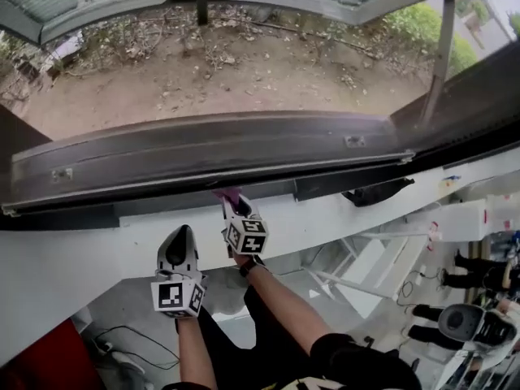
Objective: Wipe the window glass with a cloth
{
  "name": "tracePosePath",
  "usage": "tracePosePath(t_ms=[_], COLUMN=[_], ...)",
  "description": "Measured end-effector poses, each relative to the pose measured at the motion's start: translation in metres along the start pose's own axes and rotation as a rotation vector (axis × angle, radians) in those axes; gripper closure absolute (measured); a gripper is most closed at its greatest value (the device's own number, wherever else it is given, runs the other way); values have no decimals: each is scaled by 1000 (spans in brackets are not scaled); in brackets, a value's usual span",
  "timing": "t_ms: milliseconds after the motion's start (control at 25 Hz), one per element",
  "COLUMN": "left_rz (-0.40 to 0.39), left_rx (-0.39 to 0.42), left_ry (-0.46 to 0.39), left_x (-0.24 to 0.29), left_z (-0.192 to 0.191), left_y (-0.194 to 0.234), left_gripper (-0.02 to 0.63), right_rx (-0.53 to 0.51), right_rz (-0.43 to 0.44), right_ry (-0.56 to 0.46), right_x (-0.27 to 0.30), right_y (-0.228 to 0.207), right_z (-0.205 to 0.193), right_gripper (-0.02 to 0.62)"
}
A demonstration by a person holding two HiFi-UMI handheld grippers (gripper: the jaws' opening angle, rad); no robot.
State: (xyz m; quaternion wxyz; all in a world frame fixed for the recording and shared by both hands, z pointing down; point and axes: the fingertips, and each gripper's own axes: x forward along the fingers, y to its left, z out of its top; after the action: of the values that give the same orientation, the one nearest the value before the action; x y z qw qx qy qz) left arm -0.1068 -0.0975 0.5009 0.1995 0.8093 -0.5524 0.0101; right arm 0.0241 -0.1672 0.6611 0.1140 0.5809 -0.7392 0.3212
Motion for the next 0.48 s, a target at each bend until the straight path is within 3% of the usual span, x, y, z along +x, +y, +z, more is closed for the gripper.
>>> tracePosePath(t_ms=[200,360,480], left_rz=[109,298,352], left_rx=[24,40,21], left_ry=[-14,24,37], left_x=[-43,-121,-158], left_z=[6,6,6], left_y=[101,188,220], left_gripper=[583,583,583], right_rx=[-130,-226,-277], right_rz=[151,369,474], right_ry=[7,30,51], right_x=[50,77,88], right_y=[122,268,343], right_z=[-20,-54,-80], right_gripper=[492,492,492])
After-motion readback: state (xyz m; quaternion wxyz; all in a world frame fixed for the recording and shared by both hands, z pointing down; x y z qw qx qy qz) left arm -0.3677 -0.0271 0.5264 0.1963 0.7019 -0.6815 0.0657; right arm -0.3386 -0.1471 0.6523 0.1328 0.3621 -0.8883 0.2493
